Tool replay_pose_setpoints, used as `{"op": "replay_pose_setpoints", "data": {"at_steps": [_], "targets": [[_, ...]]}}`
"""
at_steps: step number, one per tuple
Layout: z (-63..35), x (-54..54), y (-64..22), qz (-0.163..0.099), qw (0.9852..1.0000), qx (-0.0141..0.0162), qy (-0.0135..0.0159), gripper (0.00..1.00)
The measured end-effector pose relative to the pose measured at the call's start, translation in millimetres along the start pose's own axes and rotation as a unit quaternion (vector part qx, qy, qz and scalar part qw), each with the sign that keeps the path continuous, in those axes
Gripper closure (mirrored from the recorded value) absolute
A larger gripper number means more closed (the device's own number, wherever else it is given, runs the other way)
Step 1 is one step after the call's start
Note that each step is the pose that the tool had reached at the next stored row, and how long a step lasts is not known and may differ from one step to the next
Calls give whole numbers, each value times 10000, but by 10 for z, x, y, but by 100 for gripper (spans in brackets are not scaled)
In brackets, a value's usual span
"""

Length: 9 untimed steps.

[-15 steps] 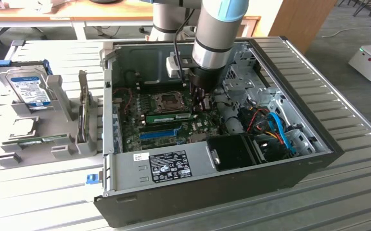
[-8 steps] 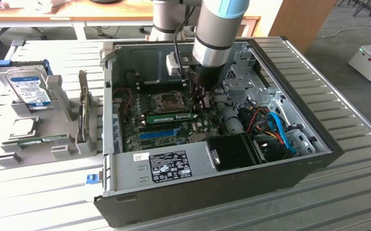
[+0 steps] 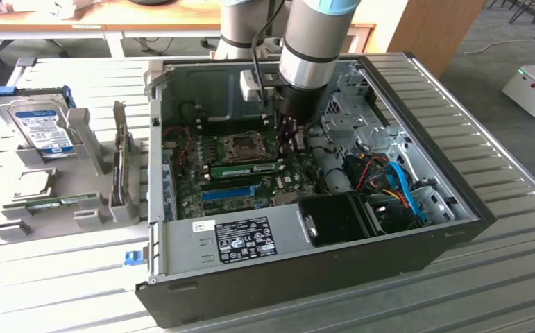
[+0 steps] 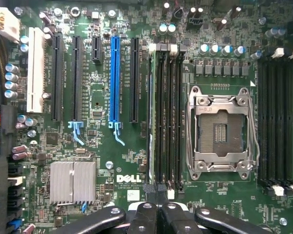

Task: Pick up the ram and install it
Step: 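Press down the ram until it locks into place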

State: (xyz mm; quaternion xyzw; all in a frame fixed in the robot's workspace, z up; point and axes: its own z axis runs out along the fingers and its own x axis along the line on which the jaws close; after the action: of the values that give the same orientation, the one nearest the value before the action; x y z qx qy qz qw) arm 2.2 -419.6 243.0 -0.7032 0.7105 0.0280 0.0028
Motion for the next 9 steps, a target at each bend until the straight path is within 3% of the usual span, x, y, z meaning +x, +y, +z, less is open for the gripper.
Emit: {"op": "replay_pose_setpoints", "data": {"at_steps": [9], "targets": [[-24,-1,0,0,10000,-12,0,89]]}}
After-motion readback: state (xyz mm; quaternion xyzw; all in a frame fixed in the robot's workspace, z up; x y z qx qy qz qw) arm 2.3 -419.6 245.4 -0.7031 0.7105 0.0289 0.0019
